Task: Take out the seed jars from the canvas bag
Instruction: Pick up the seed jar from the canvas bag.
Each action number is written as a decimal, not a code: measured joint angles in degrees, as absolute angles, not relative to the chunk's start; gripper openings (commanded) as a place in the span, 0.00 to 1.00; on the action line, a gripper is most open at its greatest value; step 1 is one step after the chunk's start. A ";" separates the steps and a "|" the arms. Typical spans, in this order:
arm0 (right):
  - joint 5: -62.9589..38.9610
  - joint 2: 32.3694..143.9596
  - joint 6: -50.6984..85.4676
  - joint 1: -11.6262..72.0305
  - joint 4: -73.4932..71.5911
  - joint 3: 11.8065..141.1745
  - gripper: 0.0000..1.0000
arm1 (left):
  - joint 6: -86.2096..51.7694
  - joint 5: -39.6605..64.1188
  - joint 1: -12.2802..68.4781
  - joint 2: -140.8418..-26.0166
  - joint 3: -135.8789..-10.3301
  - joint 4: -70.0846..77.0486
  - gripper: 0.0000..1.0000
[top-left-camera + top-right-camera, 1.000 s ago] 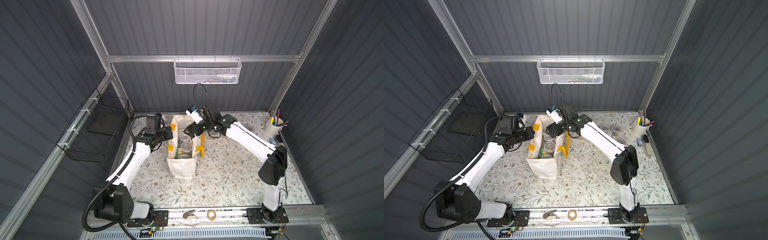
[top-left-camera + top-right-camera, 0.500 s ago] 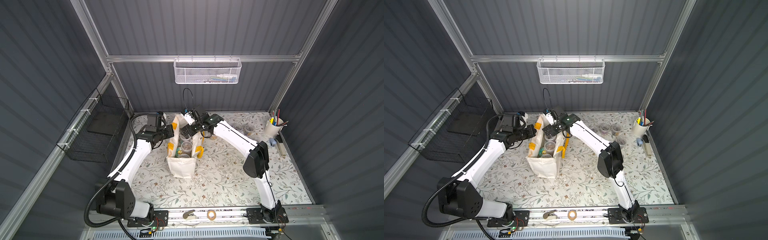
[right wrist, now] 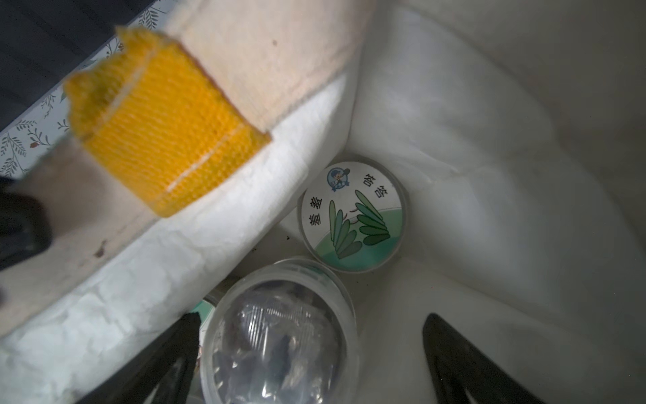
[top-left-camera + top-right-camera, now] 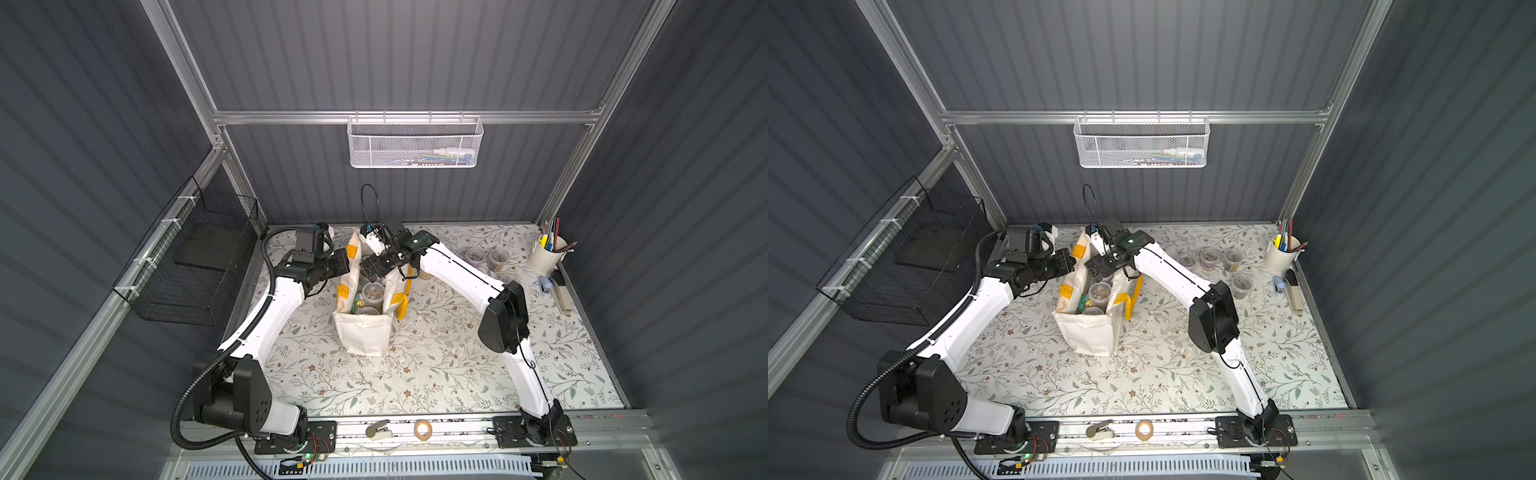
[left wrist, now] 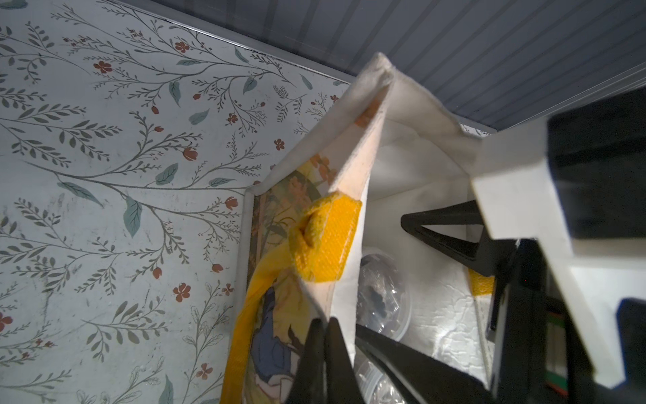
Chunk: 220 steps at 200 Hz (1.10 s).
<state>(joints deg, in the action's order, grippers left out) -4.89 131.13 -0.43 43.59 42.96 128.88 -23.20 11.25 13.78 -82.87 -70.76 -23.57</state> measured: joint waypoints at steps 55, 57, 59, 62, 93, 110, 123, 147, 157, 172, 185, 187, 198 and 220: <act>-6.04 132.07 -0.23 43.59 43.81 130.02 0.98 | -23.20 11.25 13.80 -82.87 -70.78 -23.57 0.00; -6.07 132.07 -0.23 43.59 43.81 130.02 0.98 | -23.20 11.25 13.80 -82.87 -70.78 -23.55 0.00; -6.09 132.07 -0.23 43.59 43.81 130.02 0.98 | -23.20 11.25 13.78 -82.87 -70.78 -23.55 0.00; -6.13 132.07 -0.23 43.59 43.81 129.99 0.98 | -23.20 11.22 13.80 -82.87 -70.78 -23.55 0.00; -6.39 132.07 -0.21 43.64 43.86 129.97 0.97 | -23.20 11.25 13.80 -82.89 -70.91 -23.59 0.00; -6.46 132.07 -0.08 43.66 43.94 129.97 0.97 | -23.20 11.25 13.80 -82.91 -70.94 -23.59 0.00; -6.50 132.07 0.01 43.68 43.92 129.88 0.97 | -23.20 11.25 13.80 -82.91 -70.94 -23.57 0.00; -6.70 131.87 0.69 43.66 43.13 129.12 0.97 | -23.20 11.25 13.80 -82.91 -70.98 -23.59 0.00; -6.90 131.39 1.08 43.66 42.54 128.29 0.97 | -23.20 11.25 13.80 -82.91 -70.98 -23.59 0.00; -7.70 129.78 1.76 43.64 41.54 126.26 0.97 | -23.18 11.22 13.80 -82.91 -70.98 -23.57 0.00; -8.73 128.14 2.50 43.66 41.17 125.08 0.97 | -23.18 11.20 13.80 -82.91 -71.00 -23.57 0.00; -8.88 127.94 2.59 43.66 41.15 125.03 0.97 | -23.18 11.20 13.80 -82.91 -71.00 -23.57 0.00; -9.52 127.02 3.01 43.66 40.69 125.03 0.97 | -23.18 11.20 13.80 -82.96 -71.00 -23.57 0.00; -10.20 126.15 3.49 43.66 40.01 125.05 0.97 | -23.18 11.18 13.78 -83.20 -71.05 -23.59 0.00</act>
<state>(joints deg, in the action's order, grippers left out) -10.20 126.15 3.49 43.66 40.01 125.05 -23.18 11.18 13.78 -83.20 -71.05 -23.59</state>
